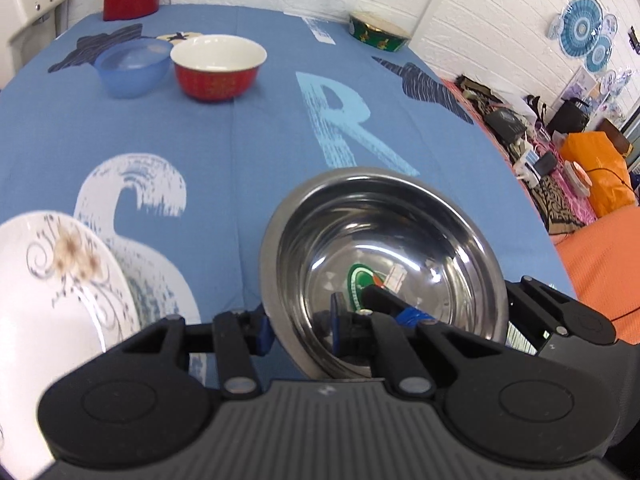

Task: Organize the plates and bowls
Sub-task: 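Lift the steel bowl and carry it toward the plate stack, then lower the steel bowl onto the table and open the left gripper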

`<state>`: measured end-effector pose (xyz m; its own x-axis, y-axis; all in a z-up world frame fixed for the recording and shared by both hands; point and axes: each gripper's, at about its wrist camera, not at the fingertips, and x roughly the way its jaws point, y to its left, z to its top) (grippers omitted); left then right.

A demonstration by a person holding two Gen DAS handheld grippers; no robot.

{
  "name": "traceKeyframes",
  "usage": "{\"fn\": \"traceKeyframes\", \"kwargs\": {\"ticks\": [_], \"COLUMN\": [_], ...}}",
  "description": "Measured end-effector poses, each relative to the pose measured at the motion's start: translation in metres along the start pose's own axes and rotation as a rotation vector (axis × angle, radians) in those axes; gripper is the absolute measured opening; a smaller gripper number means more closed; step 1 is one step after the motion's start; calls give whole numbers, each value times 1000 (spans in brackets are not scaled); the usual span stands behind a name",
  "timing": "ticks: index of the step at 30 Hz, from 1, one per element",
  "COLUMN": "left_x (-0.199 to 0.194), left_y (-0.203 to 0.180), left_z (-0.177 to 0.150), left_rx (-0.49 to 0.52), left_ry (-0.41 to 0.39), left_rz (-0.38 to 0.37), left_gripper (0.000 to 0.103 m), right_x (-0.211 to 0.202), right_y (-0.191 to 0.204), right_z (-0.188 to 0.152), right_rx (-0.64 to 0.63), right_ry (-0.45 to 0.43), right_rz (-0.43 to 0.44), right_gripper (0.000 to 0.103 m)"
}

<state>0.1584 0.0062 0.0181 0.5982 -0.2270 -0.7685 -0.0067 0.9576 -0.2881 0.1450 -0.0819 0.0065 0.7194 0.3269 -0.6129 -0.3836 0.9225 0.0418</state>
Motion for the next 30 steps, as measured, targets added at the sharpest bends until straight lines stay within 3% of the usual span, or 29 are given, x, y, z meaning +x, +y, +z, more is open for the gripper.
{"fn": "traceKeyframes", "kwargs": {"ticks": [22,24,25,26,28,30], "left_x": [24,24,22,18,9,-3], "left_y": [5,9,11,13,15,13], "left_z": [-8,-5,-3,-2,0,1], "left_rx": [36,23,15,9,1,15], "left_ry": [21,23,18,0,-25,-66], "left_rz": [-8,-13,-8,-12,-57,-43], "left_gripper": [7,19,50,72,82,88], "right_x": [11,11,10,8,0,-9], "right_y": [-2,-6,-10,-13,-21,-30], "right_z": [-19,-17,-16,-15,-15,-14], "right_rx": [48,69,92,111,131,158], "right_ry": [58,67,74,76,60,46], "right_rz": [11,32,41,28,15,3], "right_gripper": [46,45,44,45,45,46]}}
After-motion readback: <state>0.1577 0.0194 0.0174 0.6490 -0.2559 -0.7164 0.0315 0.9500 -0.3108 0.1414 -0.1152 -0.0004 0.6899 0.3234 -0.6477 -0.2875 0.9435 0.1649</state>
